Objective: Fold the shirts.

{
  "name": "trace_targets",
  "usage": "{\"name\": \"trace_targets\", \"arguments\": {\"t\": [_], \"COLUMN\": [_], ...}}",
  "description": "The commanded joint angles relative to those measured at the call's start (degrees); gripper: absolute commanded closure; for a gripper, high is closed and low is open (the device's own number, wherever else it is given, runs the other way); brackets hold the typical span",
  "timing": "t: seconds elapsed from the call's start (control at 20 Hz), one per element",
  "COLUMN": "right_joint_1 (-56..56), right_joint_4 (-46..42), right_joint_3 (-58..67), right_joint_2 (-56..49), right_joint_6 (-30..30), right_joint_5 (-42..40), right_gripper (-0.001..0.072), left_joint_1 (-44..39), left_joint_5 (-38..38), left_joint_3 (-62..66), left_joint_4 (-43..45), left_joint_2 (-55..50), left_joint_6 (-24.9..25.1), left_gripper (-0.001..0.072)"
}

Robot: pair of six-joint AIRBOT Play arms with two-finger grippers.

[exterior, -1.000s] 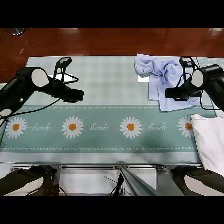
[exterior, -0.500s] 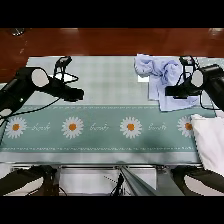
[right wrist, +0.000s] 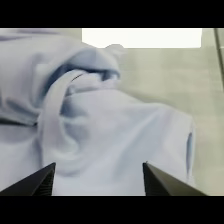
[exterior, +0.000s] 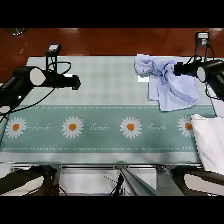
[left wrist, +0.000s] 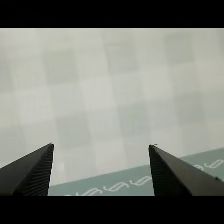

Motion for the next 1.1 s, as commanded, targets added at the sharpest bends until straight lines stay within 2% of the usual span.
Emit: {"name": "trace_targets", "arguments": {"t": [0.0,0.15,0.25,0.35,0.45,0.55,0.65,0.75,0.9,1.05], "right_joint_1": [-6.88,-9.27,-9.70,-9.68,-9.68,-9.68,-9.68,-9.68,-9.68,-9.53], "right_joint_4": [1.40,6.16,6.21,7.28,12.04,19.21,25.44,30.34,32.50,36.35], "right_joint_3": [7.23,13.46,15.82,16.22,16.20,16.20,16.22,16.98,22.88,32.48], "right_joint_2": [-9.79,-19.04,-22.97,-24.57,-24.74,-24.74,-24.24,-22.01,-15.34,-6.51], "right_joint_6": [2.25,-1.90,-1.90,-2.03,-4.76,-9.62,-14.16,-17.59,-19.52,-22.32], "right_joint_5": [0.74,9.31,14.32,16.06,16.31,17.31,18.36,18.60,19.30,19.32], "right_gripper": [0.0094,0.0094,0.0095,0.0094,0.0117,0.0274,0.0694,0.0692,0.0692,0.0692], "left_joint_1": [3.19,4.44,4.44,4.42,4.42,4.42,4.42,5.16,9.35,13.51], "left_joint_5": [2.19,2.16,1.92,1.73,1.68,0.31,-3.56,-7.89,-16.57,-19.74], "left_joint_3": [0.00,0.00,-0.02,-0.02,-0.02,-0.02,-0.02,0.20,3.32,4.52], "left_joint_4": [1.22,1.22,1.20,1.18,0.09,-2.08,-2.86,-2.78,-2.67,-3.91], "left_joint_2": [-0.11,-0.24,-0.42,-0.66,-1.18,-2.10,-2.80,-2.47,-0.50,5.86], "left_joint_6": [0.09,0.09,0.11,0.04,-1.25,-1.42,-1.40,-0.87,0.63,1.68], "left_gripper": [0.0004,0.0004,0.0004,0.0004,0.0004,0.0004,0.0005,0.0004,0.0004,0.0005]}}
